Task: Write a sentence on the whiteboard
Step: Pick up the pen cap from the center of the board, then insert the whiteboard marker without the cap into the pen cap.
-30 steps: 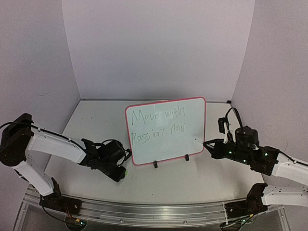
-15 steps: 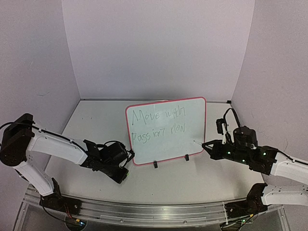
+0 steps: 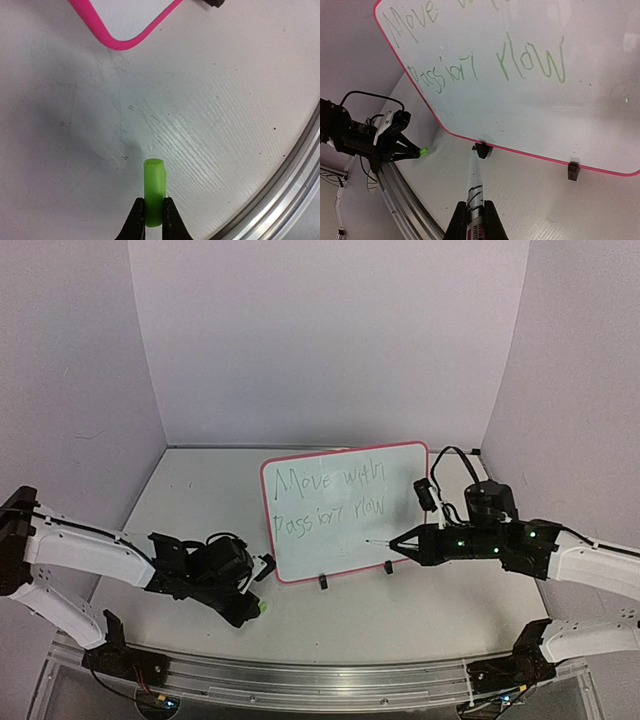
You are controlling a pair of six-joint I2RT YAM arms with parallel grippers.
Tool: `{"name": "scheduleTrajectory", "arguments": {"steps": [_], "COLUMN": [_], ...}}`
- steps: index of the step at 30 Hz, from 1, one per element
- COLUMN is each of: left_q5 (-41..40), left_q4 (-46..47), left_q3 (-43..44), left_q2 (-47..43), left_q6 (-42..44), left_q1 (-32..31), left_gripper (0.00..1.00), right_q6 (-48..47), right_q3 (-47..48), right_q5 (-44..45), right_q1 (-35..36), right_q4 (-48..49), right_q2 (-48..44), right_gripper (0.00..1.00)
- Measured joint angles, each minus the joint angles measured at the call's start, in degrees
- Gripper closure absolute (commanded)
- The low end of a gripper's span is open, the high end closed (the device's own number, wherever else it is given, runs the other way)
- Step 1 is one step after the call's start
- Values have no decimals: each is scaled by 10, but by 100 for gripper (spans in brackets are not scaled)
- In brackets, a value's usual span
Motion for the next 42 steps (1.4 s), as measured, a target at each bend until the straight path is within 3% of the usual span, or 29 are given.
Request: {"name": "scheduleTrajectory", "arguments": {"steps": [8, 17, 26, 42], "left_q5": [40, 98, 149, 166], "left_q4": [-4, -25, -70, -90], "left_q3": [1, 85, 204, 213], "left_q2": [-101, -97, -40, -28], "left_q6": [47, 140, 250, 330], "left_q1": [-4, -8, -15, -31], "left_gripper": [100, 100, 100, 100], "right_q6": [-9, -15, -14, -13], "right_q3": [64, 133, 147, 147], "right_q5": [-176, -295, -345, -354], "right_q1": [-9, -6, 25, 27], "right_q4": [5, -42, -83, -94], "right_q2": [91, 160, 182, 174], "right_gripper": [100, 100, 100, 100]}}
